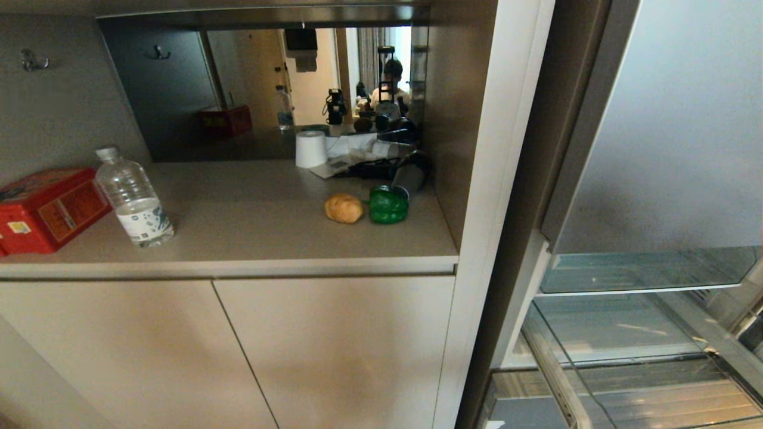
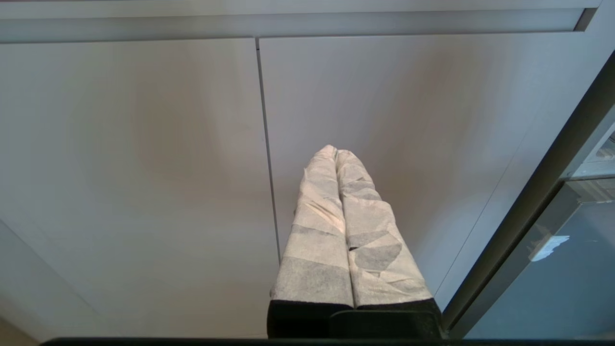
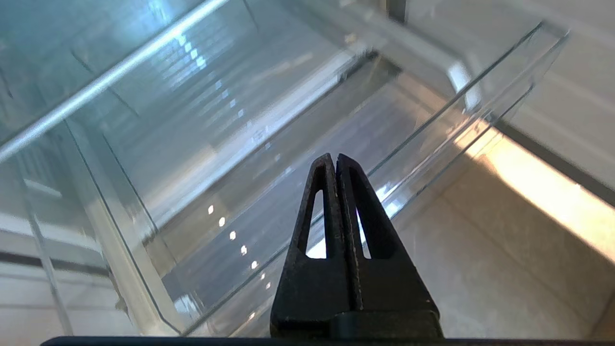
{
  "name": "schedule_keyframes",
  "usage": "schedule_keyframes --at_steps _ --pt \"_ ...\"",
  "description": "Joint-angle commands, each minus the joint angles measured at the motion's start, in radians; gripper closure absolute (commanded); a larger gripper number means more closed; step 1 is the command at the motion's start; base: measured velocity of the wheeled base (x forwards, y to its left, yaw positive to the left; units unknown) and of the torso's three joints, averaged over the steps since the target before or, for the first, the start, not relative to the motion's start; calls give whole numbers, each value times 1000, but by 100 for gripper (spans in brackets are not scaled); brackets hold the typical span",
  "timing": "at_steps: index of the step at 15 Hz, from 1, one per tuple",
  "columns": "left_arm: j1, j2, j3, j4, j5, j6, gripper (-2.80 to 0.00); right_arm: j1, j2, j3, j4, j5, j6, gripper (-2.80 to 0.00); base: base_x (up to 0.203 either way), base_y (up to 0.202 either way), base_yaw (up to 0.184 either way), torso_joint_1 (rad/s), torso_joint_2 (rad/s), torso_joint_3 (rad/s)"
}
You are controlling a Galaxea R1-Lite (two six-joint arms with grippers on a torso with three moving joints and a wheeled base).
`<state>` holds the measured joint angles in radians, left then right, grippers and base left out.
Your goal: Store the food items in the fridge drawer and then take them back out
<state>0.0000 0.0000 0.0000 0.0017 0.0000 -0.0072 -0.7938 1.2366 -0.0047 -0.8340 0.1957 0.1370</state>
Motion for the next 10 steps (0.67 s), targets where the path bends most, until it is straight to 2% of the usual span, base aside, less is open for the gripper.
schedule_keyframes --at_steps 1,4,7,10 --pt "0 0 0 0 0 0 0 1 40 2 -5 8 -1 0 0 0 0 0 0 0" --pt "0 0 0 0 0 0 0 1 40 9 -5 10 -5 0 0 0 0 0 0 0" --pt "0 0 0 0 0 0 0 1 40 35 -2 16 -55 0 0 0 0 0 0 0" --pt "0 0 0 0 0 0 0 1 40 35 12 19 -65 0 0 0 0 0 0 0"
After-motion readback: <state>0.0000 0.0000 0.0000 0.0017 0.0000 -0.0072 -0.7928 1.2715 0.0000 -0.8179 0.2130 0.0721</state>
